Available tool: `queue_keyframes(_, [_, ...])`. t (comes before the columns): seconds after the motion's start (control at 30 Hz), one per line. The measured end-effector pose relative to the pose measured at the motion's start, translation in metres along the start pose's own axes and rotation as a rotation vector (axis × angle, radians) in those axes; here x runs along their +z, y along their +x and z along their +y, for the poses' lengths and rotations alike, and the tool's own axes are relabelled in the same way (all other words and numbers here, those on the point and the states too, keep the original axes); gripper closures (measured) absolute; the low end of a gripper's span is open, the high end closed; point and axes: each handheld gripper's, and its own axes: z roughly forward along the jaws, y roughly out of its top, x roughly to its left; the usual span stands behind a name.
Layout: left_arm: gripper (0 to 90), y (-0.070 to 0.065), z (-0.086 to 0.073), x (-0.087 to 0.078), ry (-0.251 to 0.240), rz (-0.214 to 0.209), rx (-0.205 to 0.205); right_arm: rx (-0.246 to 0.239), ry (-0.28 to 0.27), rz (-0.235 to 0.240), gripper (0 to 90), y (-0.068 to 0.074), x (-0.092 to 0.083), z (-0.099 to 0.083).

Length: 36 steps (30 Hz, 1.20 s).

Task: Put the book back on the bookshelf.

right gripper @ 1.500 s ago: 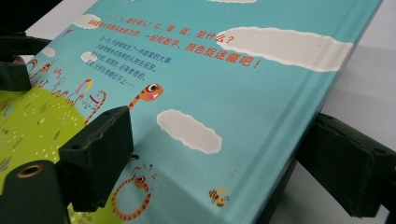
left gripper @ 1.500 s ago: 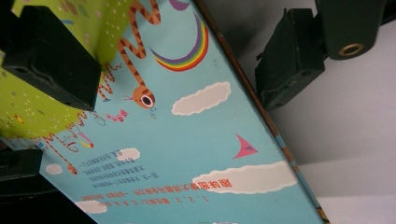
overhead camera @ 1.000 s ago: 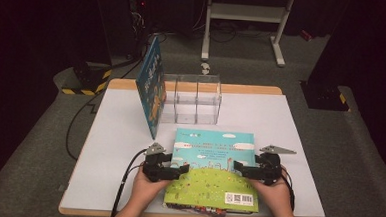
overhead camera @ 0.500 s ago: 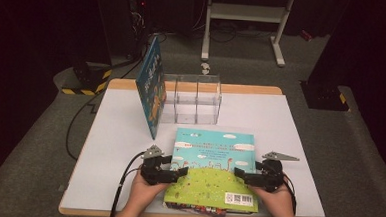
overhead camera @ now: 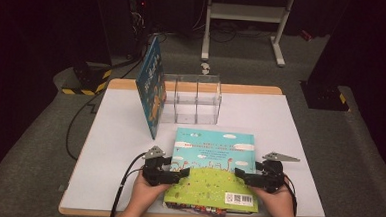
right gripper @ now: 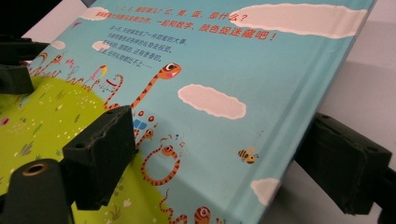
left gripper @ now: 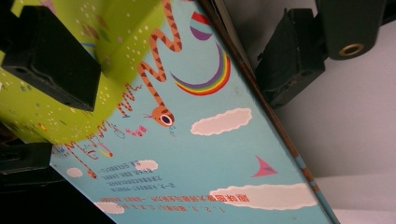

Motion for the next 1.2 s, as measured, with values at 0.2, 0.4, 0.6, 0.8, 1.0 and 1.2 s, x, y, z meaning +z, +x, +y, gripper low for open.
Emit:
queue_keyframes(0.2, [14.9,-0.003,0.001,-0.001,0.002,0.008,0.025,-0.010,0.000,-0.017,12.7,0.003,-0.001,0.001])
queue_keyframes(0.4, [17.5,-0.008,0.004,-0.005,-0.037,0.009,0.052,-0.036,-0.025,-0.035,13.1,0.008,-0.006,0.003])
queue_keyframes(0.6, [20.7,-0.013,0.009,-0.008,-0.076,0.013,0.068,-0.067,-0.068,-0.067,16.6,0.015,-0.014,0.008])
queue_keyframes(0.8, [26.4,-0.019,0.017,-0.011,-0.121,0.018,0.089,-0.102,-0.115,-0.091,21.1,0.020,-0.022,0.015])
queue_keyframes(1.0, [30.5,-0.025,0.022,-0.014,-0.157,0.017,0.093,-0.116,-0.172,-0.096,25.9,0.024,-0.030,0.019])
queue_keyframes(1.2, [32.6,-0.035,0.028,-0.014,-0.194,0.029,0.139,-0.125,-0.224,-0.113,27.8,0.028,-0.036,0.026])
